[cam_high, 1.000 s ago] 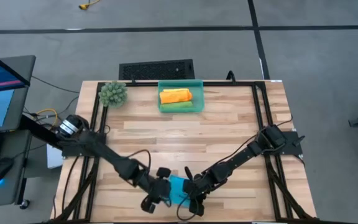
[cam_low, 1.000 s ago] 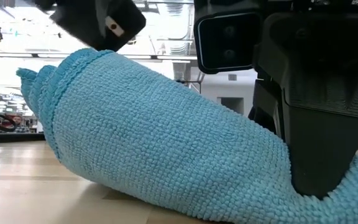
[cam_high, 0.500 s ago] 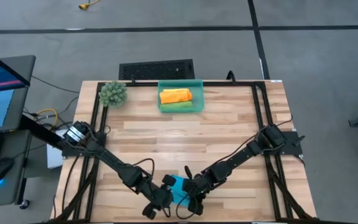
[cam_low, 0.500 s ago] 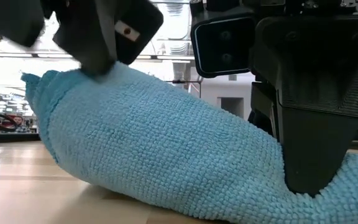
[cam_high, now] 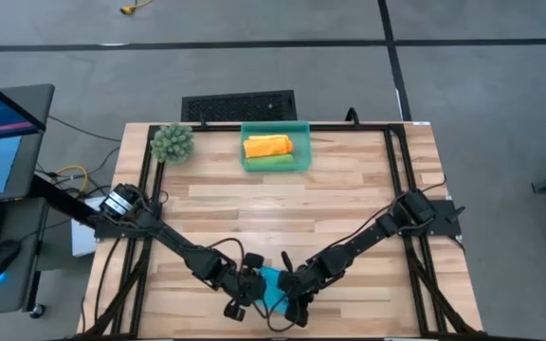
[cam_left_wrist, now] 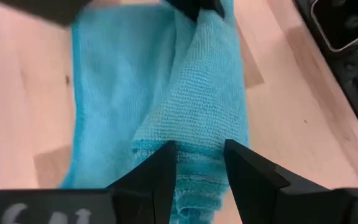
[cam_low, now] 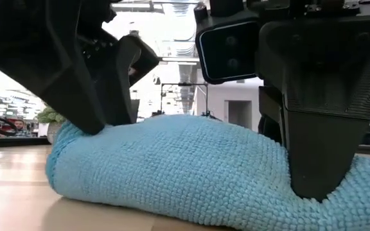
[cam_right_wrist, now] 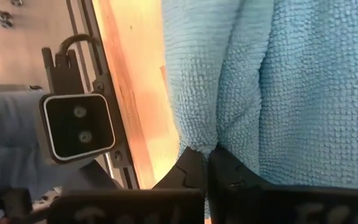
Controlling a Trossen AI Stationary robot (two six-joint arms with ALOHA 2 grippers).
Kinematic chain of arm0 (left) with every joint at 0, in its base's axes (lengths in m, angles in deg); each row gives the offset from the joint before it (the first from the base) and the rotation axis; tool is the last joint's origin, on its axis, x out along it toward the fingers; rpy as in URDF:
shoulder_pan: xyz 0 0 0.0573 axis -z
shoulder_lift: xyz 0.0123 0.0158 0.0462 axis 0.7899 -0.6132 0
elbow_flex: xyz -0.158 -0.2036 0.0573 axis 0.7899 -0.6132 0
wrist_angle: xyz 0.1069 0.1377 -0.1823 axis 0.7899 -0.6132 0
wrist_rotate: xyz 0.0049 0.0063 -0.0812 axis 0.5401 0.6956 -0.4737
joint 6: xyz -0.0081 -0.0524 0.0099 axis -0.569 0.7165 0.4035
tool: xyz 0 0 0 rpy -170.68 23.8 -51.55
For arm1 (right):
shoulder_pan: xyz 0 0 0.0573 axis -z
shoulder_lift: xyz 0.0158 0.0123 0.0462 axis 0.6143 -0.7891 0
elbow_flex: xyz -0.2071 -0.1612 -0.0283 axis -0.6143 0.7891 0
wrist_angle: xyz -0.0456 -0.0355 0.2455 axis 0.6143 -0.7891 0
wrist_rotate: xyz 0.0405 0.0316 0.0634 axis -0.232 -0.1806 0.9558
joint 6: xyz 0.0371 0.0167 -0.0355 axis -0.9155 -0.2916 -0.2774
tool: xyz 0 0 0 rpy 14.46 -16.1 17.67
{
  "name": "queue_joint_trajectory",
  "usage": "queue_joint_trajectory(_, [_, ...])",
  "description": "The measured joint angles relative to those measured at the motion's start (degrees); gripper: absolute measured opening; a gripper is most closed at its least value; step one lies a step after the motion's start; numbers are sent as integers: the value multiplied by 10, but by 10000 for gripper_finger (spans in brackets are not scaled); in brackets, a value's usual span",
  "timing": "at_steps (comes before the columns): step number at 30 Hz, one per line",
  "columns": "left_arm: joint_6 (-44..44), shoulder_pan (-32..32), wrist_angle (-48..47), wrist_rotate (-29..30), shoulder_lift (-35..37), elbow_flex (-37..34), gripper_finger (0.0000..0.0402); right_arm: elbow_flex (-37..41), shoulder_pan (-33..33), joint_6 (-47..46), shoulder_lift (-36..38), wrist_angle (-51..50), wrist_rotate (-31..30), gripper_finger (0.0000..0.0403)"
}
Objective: Roll microfiber towels into tight, uniform cylinder then place into a basket
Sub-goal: Roll the blue towel
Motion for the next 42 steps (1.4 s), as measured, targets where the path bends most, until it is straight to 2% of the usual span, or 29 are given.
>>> queue_joint_trajectory(5, [23, -1, -16, -47, -1, 0, 127, 0, 8, -39, 0, 14, 3, 15])
queue_joint_trajectory(10, [53, 0, -32, -67, -1, 0, 127, 0, 14, -49, -1, 21, 2, 11])
queue_joint_trajectory(22, [69, -2, -40, -70, -22, -4, 127, 0, 18, -82, 0, 22, 0, 51])
queue_joint_trajectory(26, [77, -2, -37, -72, -26, -4, 127, 0, 18, -82, 0, 23, 5, 84])
queue_joint_trajectory(33, [84, -2, -37, -72, -26, -4, 127, -1, 18, -54, 1, 29, 24, 189])
queue_joint_trajectory(35, [85, -2, -37, -72, -27, -4, 127, -1, 23, -49, 1, 28, 48, 212])
queue_joint_trajectory(38, [86, -2, -36, -72, -27, -4, 127, 0, 24, -28, 10, 13, 61, 232])
queue_joint_trajectory(42, [90, -2, -37, -72, -28, -5, 127, 1, 20, 5, 49, -53, 24, 239])
